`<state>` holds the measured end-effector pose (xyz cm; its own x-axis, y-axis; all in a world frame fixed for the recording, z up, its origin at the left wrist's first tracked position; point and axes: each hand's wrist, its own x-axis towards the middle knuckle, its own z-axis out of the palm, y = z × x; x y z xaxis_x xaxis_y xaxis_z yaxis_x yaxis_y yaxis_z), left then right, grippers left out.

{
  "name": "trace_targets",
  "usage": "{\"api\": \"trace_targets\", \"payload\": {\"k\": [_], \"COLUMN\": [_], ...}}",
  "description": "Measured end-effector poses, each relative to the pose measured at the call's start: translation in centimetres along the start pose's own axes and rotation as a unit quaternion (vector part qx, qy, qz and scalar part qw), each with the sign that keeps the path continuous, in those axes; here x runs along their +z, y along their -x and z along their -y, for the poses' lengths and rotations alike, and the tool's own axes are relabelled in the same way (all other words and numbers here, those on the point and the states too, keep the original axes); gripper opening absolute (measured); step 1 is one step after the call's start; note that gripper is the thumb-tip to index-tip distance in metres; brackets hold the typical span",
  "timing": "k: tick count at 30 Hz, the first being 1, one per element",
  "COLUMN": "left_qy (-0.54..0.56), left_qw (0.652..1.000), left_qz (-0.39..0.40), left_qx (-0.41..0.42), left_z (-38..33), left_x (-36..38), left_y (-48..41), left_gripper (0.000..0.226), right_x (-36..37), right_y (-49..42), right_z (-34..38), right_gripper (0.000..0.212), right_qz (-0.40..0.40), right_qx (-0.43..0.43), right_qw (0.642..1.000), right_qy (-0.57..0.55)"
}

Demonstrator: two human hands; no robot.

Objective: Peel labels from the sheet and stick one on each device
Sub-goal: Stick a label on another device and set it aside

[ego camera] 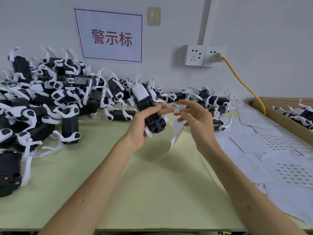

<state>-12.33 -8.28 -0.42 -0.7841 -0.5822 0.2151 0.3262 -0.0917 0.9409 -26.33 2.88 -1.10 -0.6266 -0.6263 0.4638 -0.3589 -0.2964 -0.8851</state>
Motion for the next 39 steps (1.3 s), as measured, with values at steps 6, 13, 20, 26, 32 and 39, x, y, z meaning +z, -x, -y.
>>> {"api": "trace_targets", "payload": {"k": [6, 13, 20, 26, 32, 39], "left_qy": [-0.001, 0.013, 0.097, 0.116, 0.093, 0.076], "left_qw": [1.000, 0.999, 0.994, 0.992, 0.994, 0.995], "left_qz": [0.004, 0.031, 0.040, 0.046, 0.059, 0.065], "left_qx": [0.000, 0.003, 0.014, 0.012, 0.007, -0.004], "left_z": [0.0, 0.5, 0.2, 0.1, 1.1, 0.9], "left_x": [0.1, 0.1, 0.3, 0.3, 0.7, 0.8], "left_y": [0.0, -0.1, 0.1, 0.1, -0.1, -0.1], "left_gripper": [0.027, 0.028, 0.028, 0.027, 0.027, 0.026], "right_x": [0.2, 0.2, 0.4, 0.4, 0.2, 0.3], "right_y": [0.1, 0.0, 0.0, 0.0, 0.0, 0.1], "right_z": [-0.3, -0.7, -0.5, -0.1, 0.0, -0.2], "right_gripper": [0.037, 0.027, 0.008, 0.008, 0.007, 0.009], "right_qz": [0.007, -0.018, -0.012, 0.008, -0.016, -0.047], "right_qx": [-0.033, -0.031, -0.008, 0.064, 0.120, 0.076], "right_qw": [0.999, 0.998, 0.999, 0.997, 0.987, 0.993], "right_qy": [0.032, 0.050, 0.031, -0.044, -0.107, -0.074]}}
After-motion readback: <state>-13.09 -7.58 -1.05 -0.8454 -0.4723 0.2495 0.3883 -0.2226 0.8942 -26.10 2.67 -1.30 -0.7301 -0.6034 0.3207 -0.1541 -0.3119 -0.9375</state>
